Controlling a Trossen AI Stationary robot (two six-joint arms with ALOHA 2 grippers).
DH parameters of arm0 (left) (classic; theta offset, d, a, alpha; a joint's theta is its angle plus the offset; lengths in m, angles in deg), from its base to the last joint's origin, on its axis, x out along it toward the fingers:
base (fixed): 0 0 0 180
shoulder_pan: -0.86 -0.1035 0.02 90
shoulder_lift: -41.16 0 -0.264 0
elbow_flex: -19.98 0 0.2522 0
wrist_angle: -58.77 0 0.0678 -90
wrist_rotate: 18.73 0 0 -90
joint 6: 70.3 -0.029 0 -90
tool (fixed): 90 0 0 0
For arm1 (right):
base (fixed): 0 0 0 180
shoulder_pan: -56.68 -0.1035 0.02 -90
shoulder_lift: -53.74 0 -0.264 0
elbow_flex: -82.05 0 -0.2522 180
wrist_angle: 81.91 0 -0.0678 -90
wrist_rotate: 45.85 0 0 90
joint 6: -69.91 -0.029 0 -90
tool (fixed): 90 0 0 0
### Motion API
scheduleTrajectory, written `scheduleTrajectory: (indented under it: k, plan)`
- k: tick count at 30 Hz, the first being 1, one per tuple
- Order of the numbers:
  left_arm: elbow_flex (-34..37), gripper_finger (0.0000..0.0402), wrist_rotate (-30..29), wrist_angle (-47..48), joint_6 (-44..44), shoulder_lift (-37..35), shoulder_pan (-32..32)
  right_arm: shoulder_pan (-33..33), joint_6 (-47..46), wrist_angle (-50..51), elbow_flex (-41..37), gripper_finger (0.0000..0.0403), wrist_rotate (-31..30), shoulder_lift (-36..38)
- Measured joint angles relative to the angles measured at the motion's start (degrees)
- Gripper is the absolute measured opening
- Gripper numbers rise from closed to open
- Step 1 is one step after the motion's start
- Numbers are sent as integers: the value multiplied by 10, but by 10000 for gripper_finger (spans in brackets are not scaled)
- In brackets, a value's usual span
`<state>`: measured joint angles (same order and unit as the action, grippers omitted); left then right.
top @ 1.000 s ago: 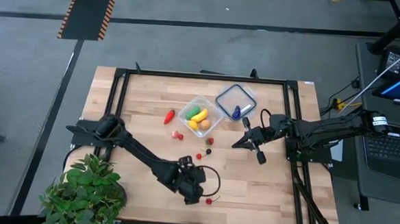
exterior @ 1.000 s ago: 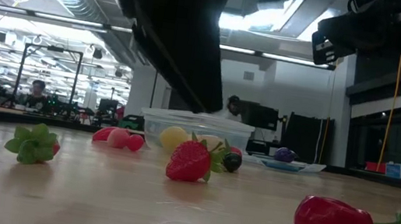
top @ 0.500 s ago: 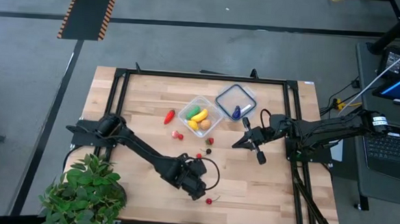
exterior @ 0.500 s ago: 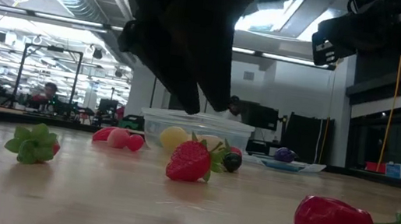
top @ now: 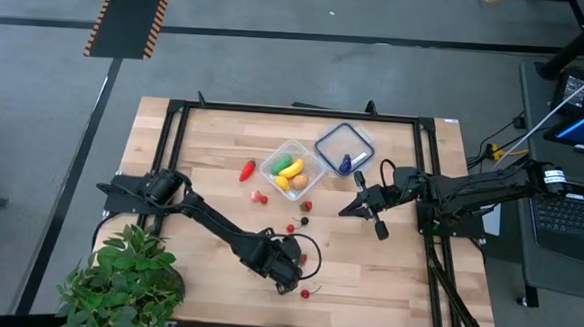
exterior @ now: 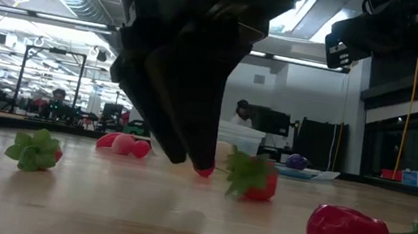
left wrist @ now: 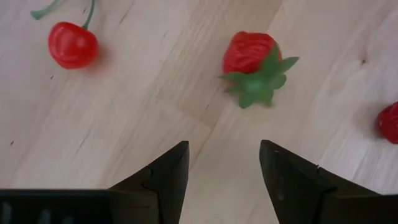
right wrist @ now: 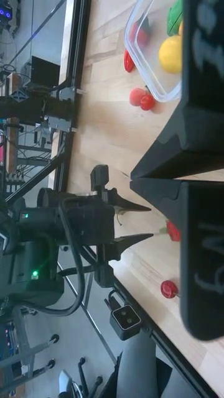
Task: Pick and placing Produce into tupperware
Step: Put the middle red cherry into the transparent container
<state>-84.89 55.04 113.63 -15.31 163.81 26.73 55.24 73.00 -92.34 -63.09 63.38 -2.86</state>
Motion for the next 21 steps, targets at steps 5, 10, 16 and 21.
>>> scheduleTrajectory:
  k: [5, 10, 16, 21]
  plan:
    - [0, 185, 0, -1, -20, 0, 0, 0, 0, 0, 0, 7, 0, 0]
    - [-3, 189, -2, -1, -108, 0, 1, 0, 0, 0, 0, 7, 0, 0]
    - [-6, 190, -8, -6, -209, 0, 1, 0, -16, 5, 0, 7, 15, 0]
    - [-6, 185, -8, -7, -286, 0, 2, 0, -14, 13, 0, 7, 19, 0]
